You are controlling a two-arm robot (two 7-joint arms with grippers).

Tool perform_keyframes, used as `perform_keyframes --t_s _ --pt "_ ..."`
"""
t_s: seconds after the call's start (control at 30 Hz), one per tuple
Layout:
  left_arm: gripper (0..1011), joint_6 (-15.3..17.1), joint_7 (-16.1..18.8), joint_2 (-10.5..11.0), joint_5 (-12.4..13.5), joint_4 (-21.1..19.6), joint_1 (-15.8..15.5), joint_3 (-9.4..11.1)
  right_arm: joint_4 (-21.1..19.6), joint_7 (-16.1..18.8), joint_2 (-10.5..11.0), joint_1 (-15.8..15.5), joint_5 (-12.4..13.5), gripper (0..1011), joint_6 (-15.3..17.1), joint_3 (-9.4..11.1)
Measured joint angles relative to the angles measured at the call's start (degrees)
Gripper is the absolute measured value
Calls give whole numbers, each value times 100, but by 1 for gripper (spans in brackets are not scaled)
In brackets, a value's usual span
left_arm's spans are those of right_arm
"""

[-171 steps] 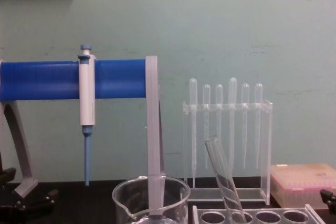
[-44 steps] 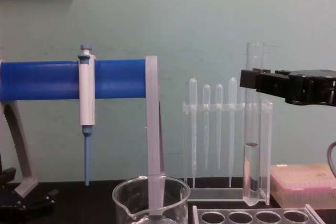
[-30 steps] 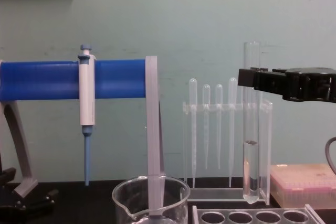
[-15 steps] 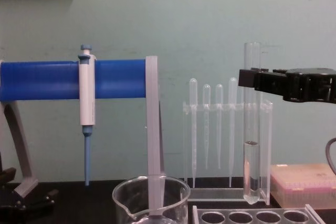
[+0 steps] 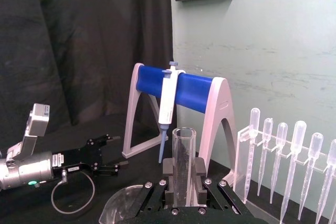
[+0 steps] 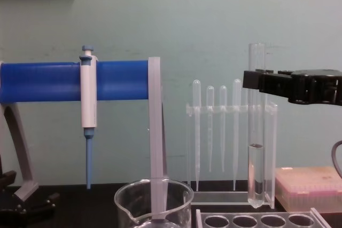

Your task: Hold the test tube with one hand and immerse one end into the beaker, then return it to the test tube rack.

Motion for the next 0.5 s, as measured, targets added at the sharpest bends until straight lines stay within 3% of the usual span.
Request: perform_keyframes --t_s 0.5 --pt "1000 0 0 0 0 0 0 0 0 2 0 0 -1 222 -1 0"
